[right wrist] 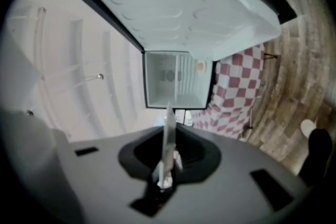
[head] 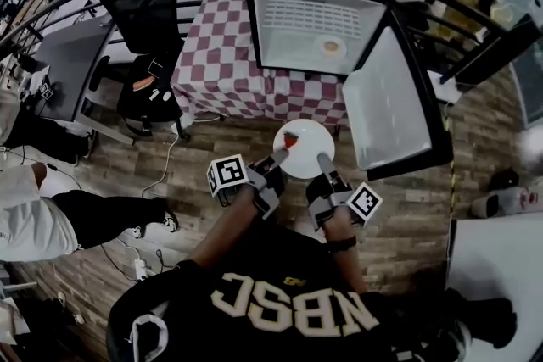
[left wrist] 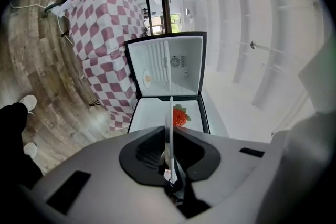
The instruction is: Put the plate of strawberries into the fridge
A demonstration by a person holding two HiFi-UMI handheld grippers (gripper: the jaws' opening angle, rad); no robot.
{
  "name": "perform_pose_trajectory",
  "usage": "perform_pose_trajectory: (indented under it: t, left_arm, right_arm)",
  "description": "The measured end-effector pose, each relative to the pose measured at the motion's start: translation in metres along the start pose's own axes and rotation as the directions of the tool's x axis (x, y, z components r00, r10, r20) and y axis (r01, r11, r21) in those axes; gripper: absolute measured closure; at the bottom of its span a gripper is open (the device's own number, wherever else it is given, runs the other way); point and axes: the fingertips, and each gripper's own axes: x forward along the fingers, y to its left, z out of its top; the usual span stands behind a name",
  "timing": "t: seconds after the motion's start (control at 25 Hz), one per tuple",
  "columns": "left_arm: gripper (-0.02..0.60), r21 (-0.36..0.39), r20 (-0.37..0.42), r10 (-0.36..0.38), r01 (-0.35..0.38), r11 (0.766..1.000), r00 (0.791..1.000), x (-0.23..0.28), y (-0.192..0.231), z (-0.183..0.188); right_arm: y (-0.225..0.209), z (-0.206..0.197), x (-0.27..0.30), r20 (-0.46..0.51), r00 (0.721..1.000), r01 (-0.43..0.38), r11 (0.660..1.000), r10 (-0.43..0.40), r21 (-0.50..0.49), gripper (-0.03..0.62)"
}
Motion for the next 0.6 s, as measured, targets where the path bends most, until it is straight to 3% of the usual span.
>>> perform_pose_trajectory:
  t: [0.16,0.28,0.6]
  left_arm:
    - [0.542,-0.007,-0.011,-0.027,0.027,1.0,1.0,0.008,-0.009,0.051]
    - [0.541,-0.061,-0.034,-0.047,0.045,0.997,0.998,0.015,-0.013,0.079]
    - [0.541,-0.085,-0.084,-0.083,0.076,0.993,0.993,0.042,-0.025,0.113]
  right_arm:
    - [0.011,0.0,0.049,0.016,1.0,-0.025,1.0,0.025,-0.011,0.548]
    - [0.018,0.0,0.077,0.026,1.0,-0.013,0.999,0.014,-0.046,0.546]
    - [0.032,0.012,0.112,0.035,0.999,-0.009,0.995,0.012,-0.101,0.546]
